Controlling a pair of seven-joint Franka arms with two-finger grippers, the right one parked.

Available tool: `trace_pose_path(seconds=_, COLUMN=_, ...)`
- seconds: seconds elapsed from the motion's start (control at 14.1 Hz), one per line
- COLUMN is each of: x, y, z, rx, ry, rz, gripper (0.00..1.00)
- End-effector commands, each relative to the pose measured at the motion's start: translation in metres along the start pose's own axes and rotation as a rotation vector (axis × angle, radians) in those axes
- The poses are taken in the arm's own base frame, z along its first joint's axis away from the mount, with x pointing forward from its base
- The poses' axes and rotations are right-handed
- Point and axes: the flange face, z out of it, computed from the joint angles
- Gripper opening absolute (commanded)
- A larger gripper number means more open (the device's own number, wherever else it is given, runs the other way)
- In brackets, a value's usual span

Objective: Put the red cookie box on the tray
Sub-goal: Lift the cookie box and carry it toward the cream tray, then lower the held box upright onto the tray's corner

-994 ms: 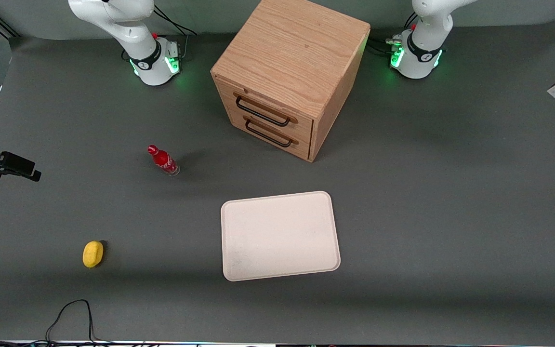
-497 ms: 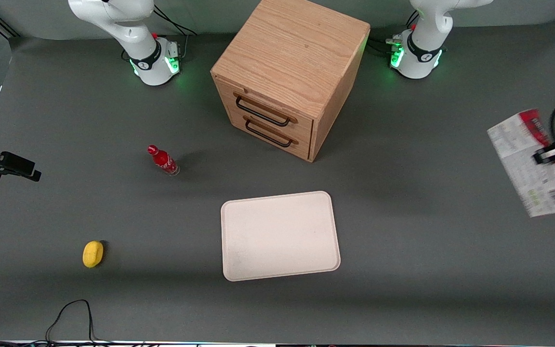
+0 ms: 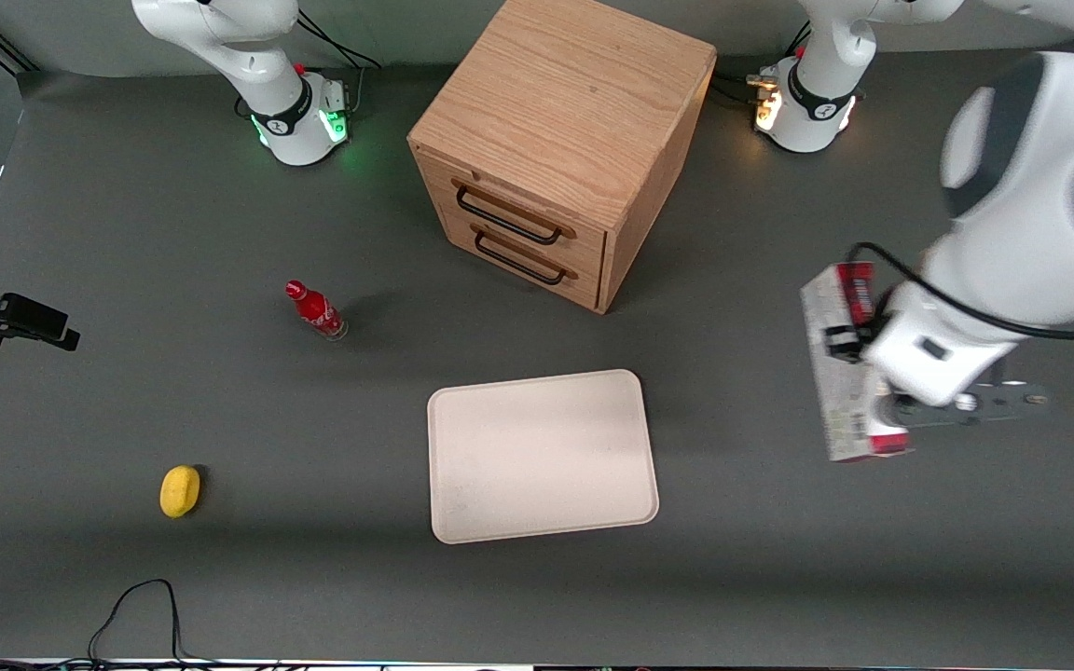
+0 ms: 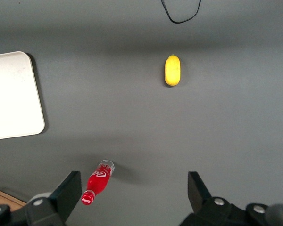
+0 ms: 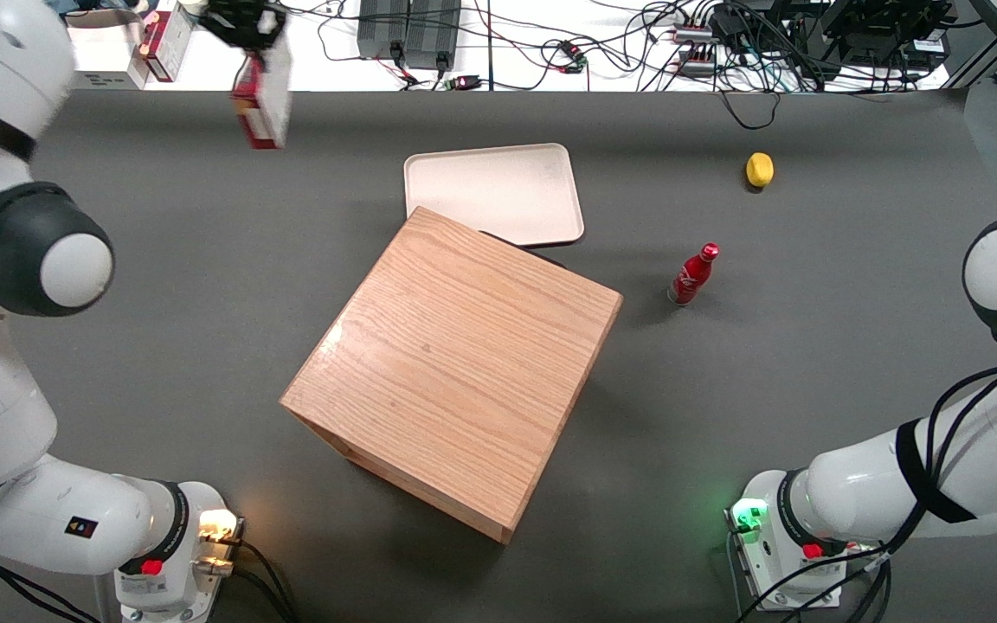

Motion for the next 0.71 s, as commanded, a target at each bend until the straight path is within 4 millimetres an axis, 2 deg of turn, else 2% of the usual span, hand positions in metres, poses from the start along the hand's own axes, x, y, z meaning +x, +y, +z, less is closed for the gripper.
trace_pose_path(seconds=0.0, x=-0.019, y=0.066, z=-0.003, rx=-0.017, ry=0.052, rz=-0.016, gripper=0.00)
trace_pose_path(seconds=0.14, x=-0.033, y=0.100, z=0.003, rx=-0.023, ry=0.064, rz=0.012, gripper=0.00)
trace_pose_path(seconds=0.35, x=-0.042, y=0.134, z=0.016, rx=-0.034, ry=0.082, rz=-0.010, gripper=0.00)
trace_pose_path(seconds=0.5, x=-0.033, y=0.156, z=0.050, rx=-0.037, ry=0.081, rz=-0.047, gripper=0.00)
trace_pose_path(seconds=0.64, x=-0.019, y=0.173, z=0.099, rx=-0.031, ry=0.067, rz=-0.068, gripper=0.00)
